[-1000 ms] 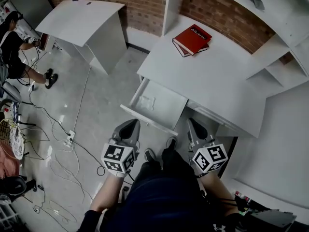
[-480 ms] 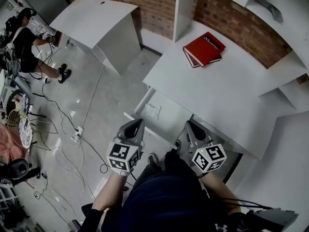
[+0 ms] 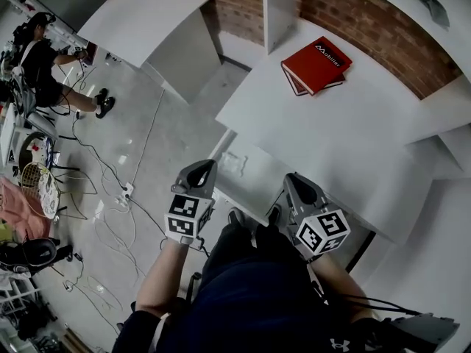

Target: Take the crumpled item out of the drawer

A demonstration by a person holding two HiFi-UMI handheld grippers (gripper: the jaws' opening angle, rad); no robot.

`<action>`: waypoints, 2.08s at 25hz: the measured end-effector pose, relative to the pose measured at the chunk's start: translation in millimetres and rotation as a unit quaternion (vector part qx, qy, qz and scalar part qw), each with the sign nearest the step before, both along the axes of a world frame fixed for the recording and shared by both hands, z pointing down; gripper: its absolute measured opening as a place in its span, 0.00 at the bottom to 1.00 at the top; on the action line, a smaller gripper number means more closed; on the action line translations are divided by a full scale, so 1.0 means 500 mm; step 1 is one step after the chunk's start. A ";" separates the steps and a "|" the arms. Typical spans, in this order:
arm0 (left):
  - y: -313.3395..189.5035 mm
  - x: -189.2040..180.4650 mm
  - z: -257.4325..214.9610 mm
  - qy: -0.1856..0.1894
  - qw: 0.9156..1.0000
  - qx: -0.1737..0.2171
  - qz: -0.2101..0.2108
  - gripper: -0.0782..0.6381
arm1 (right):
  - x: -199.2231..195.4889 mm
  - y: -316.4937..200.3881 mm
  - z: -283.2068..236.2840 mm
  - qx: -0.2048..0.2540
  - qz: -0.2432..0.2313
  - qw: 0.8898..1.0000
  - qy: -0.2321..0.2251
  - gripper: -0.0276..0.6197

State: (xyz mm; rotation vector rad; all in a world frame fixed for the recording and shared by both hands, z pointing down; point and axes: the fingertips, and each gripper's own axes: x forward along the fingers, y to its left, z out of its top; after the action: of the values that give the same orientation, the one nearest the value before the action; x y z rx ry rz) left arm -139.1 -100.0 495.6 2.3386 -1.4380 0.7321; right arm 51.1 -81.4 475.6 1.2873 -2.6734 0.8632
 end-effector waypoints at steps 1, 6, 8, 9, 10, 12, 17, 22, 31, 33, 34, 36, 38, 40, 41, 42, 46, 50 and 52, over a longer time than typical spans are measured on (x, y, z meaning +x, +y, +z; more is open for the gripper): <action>-0.008 -0.003 0.017 -0.023 1.000 -0.011 0.014 0.11 | 0.002 -0.002 -0.001 -0.003 0.003 1.000 0.000 0.05; -0.060 -0.002 0.122 -0.103 0.989 -0.057 0.085 0.11 | 0.028 -0.027 0.021 -0.019 0.036 0.999 0.004 0.05; -0.073 -0.005 0.187 -0.123 0.983 -0.082 0.105 0.12 | 0.040 -0.029 0.045 -0.031 0.056 0.998 0.005 0.05; -0.077 -0.006 0.219 -0.134 0.979 -0.096 0.118 0.12 | 0.045 -0.027 0.058 -0.038 0.065 0.997 0.006 0.05; -0.080 -0.006 0.251 -0.148 0.974 -0.108 0.135 0.13 | 0.050 -0.023 0.072 -0.045 0.073 0.996 0.007 0.05; -0.083 -0.001 0.316 -0.181 0.959 -0.127 0.175 0.17 | 0.057 -0.016 0.102 -0.058 0.088 0.994 0.008 0.05; -0.071 0.001 0.458 -0.277 0.906 -0.152 0.281 0.22 | 0.063 0.004 0.141 -0.081 0.121 0.989 0.004 0.05; -0.066 0.025 0.553 -0.322 0.860 -0.173 0.357 0.22 | 0.081 0.015 0.177 -0.104 0.145 0.984 -0.002 0.05; -0.033 -0.012 0.744 -0.387 0.768 -0.235 0.453 0.22 | 0.111 0.040 0.255 -0.152 0.181 0.972 -0.003 0.05; -0.023 -0.017 0.775 -0.391 0.759 -0.246 0.459 0.24 | 0.120 0.044 0.265 -0.158 0.185 0.970 0.000 0.05; -0.019 -0.018 0.787 -0.392 0.756 -0.249 0.462 0.24 | 0.123 0.045 0.268 -0.161 0.187 0.969 0.000 0.05; -0.015 -0.019 0.808 -0.394 0.752 -0.247 0.467 0.24 | 0.125 0.050 0.278 -0.168 0.189 0.968 0.000 0.05; -0.010 -0.019 0.827 -0.398 0.751 -0.243 0.468 0.24 | 0.127 0.056 0.292 -0.175 0.192 0.966 -0.001 0.05; -0.008 -0.020 0.843 -0.399 0.750 -0.243 0.468 0.24 | 0.127 0.058 0.302 -0.180 0.193 0.964 -0.001 0.05; -0.009 -0.021 0.848 -0.399 0.751 -0.244 0.467 0.24 | 0.127 0.055 0.305 -0.183 0.194 0.964 -0.001 0.05; -0.011 -0.023 0.853 -0.399 0.751 -0.245 0.466 0.24 | 0.126 0.051 0.306 -0.185 0.194 0.963 -0.002 0.05; -0.024 -0.025 0.865 -0.401 0.752 -0.245 0.462 0.24 | 0.122 0.033 0.312 -0.188 0.192 0.963 0.000 0.05; -0.020 -0.026 0.864 -0.393 0.760 -0.247 0.455 0.17 | 0.113 0.037 0.316 -0.187 0.189 0.964 0.001 0.05; -0.026 -0.024 0.854 -0.389 0.768 -0.243 0.447 0.13 | 0.108 0.036 0.312 -0.186 0.186 0.965 0.002 0.05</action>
State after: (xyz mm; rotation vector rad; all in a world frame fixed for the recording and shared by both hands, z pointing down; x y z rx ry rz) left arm -151.2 -113.2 922.7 2.2348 -0.0533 2.1943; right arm 105.2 -63.6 631.5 1.6980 -2.1447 1.3199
